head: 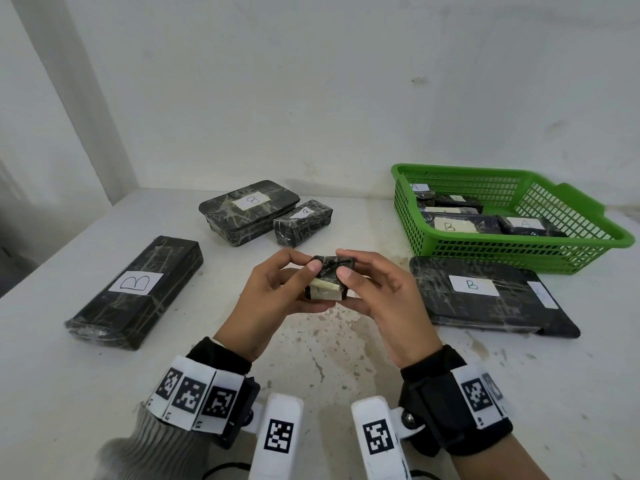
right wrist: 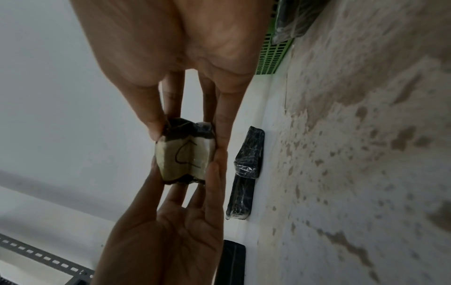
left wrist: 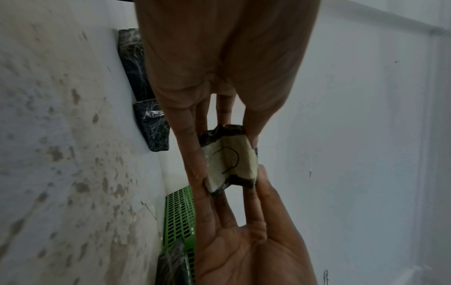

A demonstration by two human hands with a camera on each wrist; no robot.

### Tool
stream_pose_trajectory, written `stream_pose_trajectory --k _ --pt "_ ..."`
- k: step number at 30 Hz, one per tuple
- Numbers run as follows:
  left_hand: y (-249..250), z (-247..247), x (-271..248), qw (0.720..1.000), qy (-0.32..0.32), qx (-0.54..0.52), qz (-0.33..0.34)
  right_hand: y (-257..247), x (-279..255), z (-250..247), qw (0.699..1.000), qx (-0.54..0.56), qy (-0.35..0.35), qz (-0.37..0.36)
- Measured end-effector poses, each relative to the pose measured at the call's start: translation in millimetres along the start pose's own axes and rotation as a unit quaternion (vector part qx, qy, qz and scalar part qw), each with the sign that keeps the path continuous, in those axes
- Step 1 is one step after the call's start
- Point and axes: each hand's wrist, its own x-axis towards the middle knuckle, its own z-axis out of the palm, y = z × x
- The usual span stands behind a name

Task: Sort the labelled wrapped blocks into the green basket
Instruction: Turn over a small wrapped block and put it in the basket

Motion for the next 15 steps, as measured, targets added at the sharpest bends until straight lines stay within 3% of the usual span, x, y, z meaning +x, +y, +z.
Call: stream_pose_trajectory --k 8,15 --pt "-1.4 3.7 -1.0 1.0 -0.019 0.014 -0.019 2.1 1.0 -1.2 0.999 0.012 0.044 -0.003" --pt "-2.3 3.3 -0.4 0.999 -0.011 0.039 0.0 -2.3 -1.1 2.0 0.999 -0.007 0.032 0.013"
